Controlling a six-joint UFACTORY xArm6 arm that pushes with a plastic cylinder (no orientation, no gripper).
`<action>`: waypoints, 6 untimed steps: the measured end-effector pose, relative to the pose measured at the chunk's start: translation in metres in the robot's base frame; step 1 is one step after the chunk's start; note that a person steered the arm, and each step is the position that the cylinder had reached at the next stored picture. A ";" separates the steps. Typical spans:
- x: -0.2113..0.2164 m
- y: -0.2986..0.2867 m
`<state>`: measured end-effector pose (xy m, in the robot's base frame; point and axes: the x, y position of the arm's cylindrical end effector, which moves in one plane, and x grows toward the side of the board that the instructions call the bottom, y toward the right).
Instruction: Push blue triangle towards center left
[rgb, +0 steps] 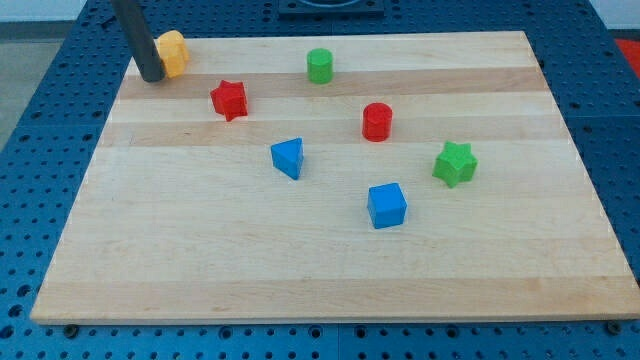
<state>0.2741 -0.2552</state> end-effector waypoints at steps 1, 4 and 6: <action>0.020 0.000; 0.261 0.155; 0.231 0.237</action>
<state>0.5049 -0.0186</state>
